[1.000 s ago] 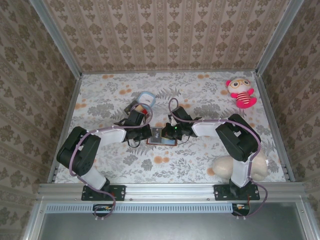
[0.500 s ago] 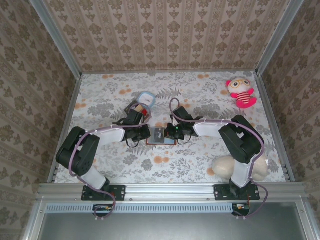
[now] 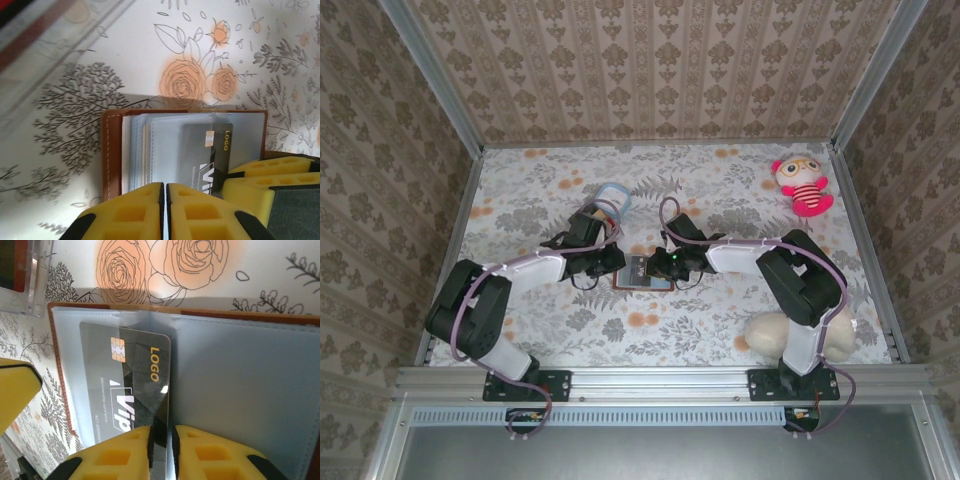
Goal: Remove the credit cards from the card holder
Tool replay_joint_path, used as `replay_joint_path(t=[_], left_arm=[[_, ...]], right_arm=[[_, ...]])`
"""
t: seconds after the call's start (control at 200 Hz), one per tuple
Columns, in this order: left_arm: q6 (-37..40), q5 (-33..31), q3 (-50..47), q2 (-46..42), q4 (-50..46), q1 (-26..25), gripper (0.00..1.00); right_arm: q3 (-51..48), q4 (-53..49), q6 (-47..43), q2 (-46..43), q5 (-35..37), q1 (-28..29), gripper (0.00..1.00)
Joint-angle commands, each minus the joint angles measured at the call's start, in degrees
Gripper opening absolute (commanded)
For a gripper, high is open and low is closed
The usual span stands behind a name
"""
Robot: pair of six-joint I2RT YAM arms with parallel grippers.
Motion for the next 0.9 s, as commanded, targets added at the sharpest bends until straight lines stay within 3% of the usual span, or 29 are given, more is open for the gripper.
replay_joint_path(t=[0.0,0.515,0.895], left_arm=[[-0.7,3.4,1.4,2.9,2.3,-0.6,0.11],[0.2,-3.0,0.1,6.1,-4.0,-1.1,0.08],[0.7,-3.8,0.2,6.1,-4.8,-0.9,0.07]], right_arm=[[0.4,-0.2,0.4,1.3,-0.7,-0.2,0.24],[0.2,3.6,1.2,3.1,-3.7,-0.2,0.27],[-1.3,4.1,1.4,1.1,-1.8,-0.5,0.14]])
